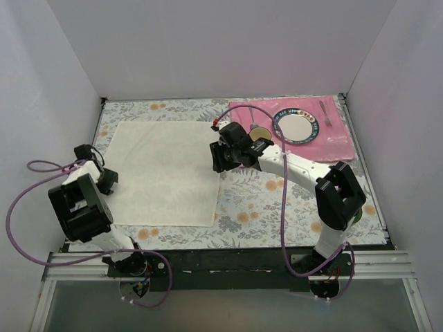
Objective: Fold the napkin, place the utensils inside, and roll it up
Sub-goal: Flatten the napkin out
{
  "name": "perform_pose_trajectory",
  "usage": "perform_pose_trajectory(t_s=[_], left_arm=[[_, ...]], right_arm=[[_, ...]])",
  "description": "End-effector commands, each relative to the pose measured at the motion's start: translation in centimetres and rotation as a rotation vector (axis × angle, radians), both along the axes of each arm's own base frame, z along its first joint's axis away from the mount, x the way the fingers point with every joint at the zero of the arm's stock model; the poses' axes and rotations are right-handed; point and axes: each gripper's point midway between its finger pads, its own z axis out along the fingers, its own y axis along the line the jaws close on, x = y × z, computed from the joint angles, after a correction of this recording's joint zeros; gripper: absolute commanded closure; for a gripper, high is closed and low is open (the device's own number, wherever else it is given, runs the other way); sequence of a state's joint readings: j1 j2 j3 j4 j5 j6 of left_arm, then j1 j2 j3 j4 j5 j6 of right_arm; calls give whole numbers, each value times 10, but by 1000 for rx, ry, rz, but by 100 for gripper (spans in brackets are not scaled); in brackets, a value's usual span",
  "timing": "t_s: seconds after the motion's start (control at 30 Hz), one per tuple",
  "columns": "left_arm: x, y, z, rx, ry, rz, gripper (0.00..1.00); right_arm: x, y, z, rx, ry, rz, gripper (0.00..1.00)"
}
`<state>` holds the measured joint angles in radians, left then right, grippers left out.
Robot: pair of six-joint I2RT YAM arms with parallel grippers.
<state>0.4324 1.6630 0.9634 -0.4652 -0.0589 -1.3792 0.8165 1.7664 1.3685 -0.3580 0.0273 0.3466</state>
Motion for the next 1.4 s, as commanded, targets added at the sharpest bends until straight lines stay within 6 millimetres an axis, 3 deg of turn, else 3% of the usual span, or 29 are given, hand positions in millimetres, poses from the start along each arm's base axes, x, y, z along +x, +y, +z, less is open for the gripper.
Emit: perform_pose_trajectory(t_s=[0.0,0.07,0.1,0.13,0.3,0.5,0.67,0.77,0.9,1.1,1.3,1.37], left_arm=[[-66,12,26,68,43,195,58],[-67,10,43,79,-17,204,55],[-56,8,60,90,-113,172,48],[-44,-8,67,24,-177,81,46],[8,-36,91,-67,-339,-130,42],[74,-22,70,-136,-332,-194,51],[108,-8,42,-166,-322,-170,51],[113,0,30,-157,-294,-127,51],[99,11,8,-126,-196,-44,50],[85,14,-2,-94,-144,-33,46],[75,10,21,-69,-172,-66,43],[78,4,39,-76,-211,-105,41]], right_arm=[[12,16,16,20,-58,52,49],[2,28,8,46,-17,132,48],[-2,33,6,45,-18,170,48],[-10,41,1,55,4,218,47],[-35,65,-13,69,41,331,45],[-76,84,-35,81,119,400,63],[-91,79,-54,55,159,414,71],[-95,72,-66,32,177,401,72],[-93,55,-86,-27,185,357,72],[-75,26,-110,-103,197,286,72],[-31,1,-120,-246,175,219,72],[-20,6,-106,-259,142,218,72]])
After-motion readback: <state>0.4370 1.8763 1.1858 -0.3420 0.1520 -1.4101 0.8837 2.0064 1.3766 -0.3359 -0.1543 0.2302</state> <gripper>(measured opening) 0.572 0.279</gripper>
